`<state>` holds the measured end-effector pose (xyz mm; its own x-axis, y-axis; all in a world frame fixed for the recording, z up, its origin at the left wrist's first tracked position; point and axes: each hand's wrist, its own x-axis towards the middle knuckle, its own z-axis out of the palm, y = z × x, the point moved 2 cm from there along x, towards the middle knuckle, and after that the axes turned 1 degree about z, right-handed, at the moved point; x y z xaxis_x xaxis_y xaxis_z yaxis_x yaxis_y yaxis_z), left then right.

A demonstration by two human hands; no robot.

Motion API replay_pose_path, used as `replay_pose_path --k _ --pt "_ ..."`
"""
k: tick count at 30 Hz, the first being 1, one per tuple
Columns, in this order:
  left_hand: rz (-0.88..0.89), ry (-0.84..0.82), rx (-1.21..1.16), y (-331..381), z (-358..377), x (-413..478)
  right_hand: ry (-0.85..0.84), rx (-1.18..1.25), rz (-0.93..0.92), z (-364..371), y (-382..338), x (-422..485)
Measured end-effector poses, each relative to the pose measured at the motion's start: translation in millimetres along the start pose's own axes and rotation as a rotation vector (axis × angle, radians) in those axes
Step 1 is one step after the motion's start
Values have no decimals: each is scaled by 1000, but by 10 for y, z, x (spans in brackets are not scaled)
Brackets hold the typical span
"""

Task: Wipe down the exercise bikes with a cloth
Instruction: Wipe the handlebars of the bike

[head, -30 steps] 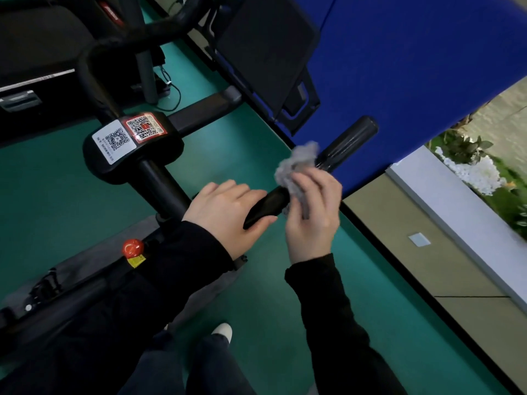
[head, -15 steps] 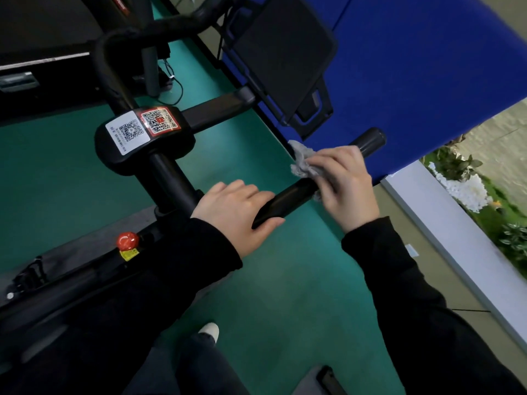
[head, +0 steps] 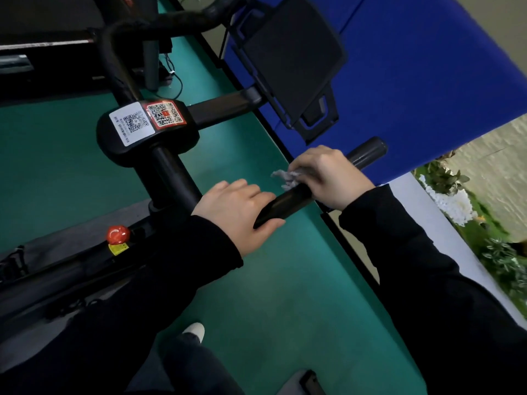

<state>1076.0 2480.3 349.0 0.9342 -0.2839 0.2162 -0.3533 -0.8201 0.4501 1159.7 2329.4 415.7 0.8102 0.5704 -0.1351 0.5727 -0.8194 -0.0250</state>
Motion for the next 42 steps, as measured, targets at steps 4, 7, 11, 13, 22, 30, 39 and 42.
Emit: replay_pose_path --k 4,7,11,13,22,30,39,42 --pt "8 -6 -9 -13 16 -1 -139 -16 55 -94 59 103" --pt "6 -18 -17 -17 21 0 -205 -86 149 -78 83 193" --pt "4 -33 -13 -19 33 -1 -324 -46 204 -64 54 259" --pt "4 -39 -18 -29 24 -1 -362 -31 204 -106 41 273" --pt "-11 -101 -28 -30 37 45 70 -184 119 -268 247 -26" --pt "-85 -150 -49 125 22 322 595 -37 22 171 228 -383" --pt "-78 -173 -257 254 169 605 1259 355 510 596 10 -426" --pt "-83 -142 -270 237 183 593 1377 483 641 613 -23 -373"
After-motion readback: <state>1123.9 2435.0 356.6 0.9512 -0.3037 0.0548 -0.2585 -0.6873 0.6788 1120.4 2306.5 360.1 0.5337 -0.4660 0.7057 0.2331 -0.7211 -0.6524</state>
